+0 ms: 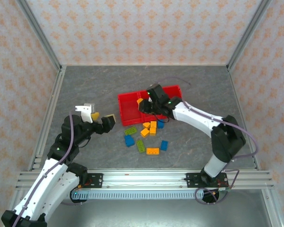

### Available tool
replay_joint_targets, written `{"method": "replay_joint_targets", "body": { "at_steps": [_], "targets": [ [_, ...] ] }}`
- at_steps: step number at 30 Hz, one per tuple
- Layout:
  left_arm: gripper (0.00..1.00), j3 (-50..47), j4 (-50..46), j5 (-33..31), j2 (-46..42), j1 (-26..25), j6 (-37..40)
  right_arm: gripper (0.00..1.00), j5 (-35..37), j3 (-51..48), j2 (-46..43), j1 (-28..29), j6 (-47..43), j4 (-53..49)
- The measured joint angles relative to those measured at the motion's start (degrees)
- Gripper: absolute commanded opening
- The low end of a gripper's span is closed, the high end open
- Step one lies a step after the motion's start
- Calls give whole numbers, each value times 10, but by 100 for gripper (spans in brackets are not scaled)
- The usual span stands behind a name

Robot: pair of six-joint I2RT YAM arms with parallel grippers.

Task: Sort the legos into containers by color
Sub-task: Place the lego in the container.

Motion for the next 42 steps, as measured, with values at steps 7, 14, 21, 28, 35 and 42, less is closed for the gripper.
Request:
{"method": "replay_joint_targets", "body": {
  "at_steps": [7, 14, 21, 28, 35, 42],
  "targets": [
    [99, -9, 1, -6, -24, 0, 7, 28, -28, 59, 93, 21, 12, 26],
    [99, -12, 1, 7, -24, 0, 10, 41, -39, 124, 164, 25, 19, 33],
    [99, -12, 1, 10, -23, -3, 10, 64, -32, 137, 174, 28, 24, 26],
    [99, -12, 2, 12, -14, -7, 10, 75, -3, 158, 174, 54, 23, -2],
    [99, -12, 2, 12, 3, -7, 10, 84, 79, 155, 97, 71, 23, -67],
    [99, -12, 2, 12, 26, -7, 10, 100, 159, 39, -89, 72, 57, -100]
  ]
}}
